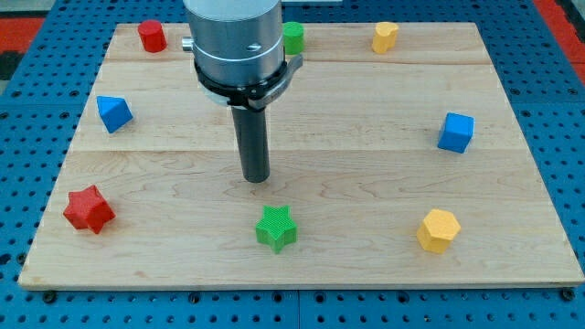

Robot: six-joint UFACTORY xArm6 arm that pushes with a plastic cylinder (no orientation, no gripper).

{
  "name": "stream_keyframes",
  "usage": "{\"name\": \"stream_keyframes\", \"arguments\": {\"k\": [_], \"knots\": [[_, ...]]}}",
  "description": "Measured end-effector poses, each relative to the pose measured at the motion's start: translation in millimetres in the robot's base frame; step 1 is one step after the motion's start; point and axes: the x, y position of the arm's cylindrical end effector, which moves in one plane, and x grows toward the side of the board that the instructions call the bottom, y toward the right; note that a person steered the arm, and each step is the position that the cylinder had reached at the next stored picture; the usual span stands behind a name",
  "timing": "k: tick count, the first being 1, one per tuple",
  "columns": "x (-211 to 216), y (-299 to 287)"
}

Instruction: Move your arm a bit left and right

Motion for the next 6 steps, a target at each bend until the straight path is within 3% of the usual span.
{"name": "stream_keyframes", "arguments": {"k": [6], "knots": [[-13,20]]}}
